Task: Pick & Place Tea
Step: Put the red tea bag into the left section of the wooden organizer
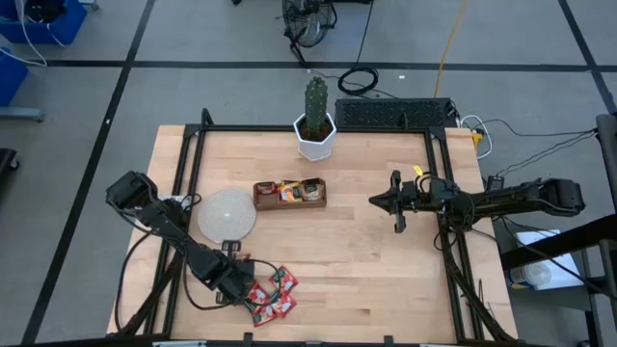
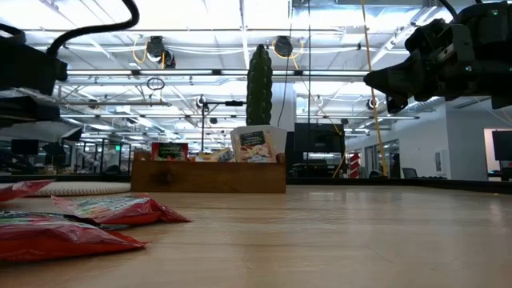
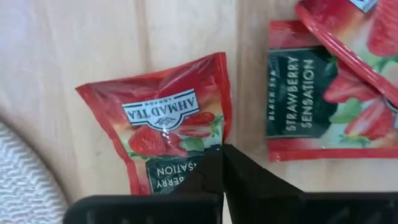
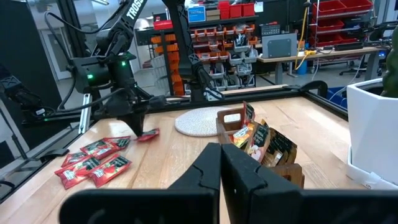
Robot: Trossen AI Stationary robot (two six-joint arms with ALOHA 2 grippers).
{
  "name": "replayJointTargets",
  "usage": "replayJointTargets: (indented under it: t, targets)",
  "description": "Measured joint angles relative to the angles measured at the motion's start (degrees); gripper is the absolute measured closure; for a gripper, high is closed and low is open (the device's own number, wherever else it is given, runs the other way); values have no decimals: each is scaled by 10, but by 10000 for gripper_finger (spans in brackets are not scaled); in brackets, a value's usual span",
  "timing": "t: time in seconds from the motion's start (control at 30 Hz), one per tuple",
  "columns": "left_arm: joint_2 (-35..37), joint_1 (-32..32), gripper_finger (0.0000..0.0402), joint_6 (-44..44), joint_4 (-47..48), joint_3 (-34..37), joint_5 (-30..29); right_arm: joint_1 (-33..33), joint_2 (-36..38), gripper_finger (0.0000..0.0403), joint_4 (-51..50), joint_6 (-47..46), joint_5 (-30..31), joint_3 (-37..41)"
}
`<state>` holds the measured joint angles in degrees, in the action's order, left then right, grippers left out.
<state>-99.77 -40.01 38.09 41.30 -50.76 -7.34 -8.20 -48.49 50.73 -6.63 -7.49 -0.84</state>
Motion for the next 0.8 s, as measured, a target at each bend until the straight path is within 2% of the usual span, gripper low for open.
replayJointTargets:
  t: [0.17,0.27,0.5,0.7,0.8]
  targets:
    - [-4,-2,399,-10,38,-11,-33,0,0,403,0,0,0,0]
    - [-14,2,400,-26,146,-46,-74,0,0,403,0,0,0,0]
    - [-11,29,400,-90,371,-177,-159,0,0,403,0,0,1,0]
    - [-10,76,401,-153,454,-262,-246,0,0,403,0,0,1,0]
    - [-10,102,400,-89,435,-266,-240,0,0,403,-5,-1,0,0]
